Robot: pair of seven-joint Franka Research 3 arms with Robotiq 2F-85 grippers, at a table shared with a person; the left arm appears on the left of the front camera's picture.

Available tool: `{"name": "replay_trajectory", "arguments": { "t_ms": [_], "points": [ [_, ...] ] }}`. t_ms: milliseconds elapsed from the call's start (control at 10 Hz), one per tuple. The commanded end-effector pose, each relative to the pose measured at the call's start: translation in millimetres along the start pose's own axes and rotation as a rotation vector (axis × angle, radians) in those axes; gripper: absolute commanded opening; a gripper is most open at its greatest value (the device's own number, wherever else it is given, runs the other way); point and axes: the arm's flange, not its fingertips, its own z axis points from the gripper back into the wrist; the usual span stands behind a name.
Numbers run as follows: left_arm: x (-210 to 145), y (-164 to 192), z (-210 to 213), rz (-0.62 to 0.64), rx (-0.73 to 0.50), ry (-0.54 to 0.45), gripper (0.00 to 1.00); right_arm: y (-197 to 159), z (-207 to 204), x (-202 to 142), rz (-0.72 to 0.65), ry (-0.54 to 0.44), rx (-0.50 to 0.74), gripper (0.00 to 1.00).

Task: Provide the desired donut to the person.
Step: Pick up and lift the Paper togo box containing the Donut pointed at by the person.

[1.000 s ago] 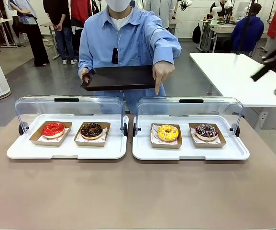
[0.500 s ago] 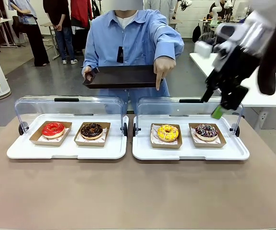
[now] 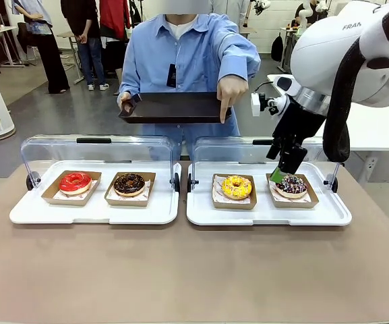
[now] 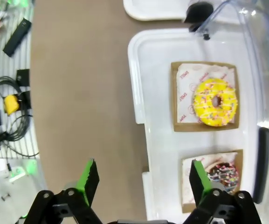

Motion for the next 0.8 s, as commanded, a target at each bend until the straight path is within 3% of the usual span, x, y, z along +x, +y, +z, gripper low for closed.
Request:
{"name": "replay_trajectory", "arguments": {
  "t_ms": [0, 700],
  "points": [
    [-0.2, -0.2, 0.4, 0.002, 0.010, 0.009, 1.00, 5.1, 6.7, 4.3, 0.019, 0.010, 0.001, 1.00],
    [-0.2, -0.2, 0.4, 0.002, 0.010, 0.009, 1.00, 4.0, 6.0, 4.7, 0.015, -0.012, -0.003, 1.00]
  ]
}}
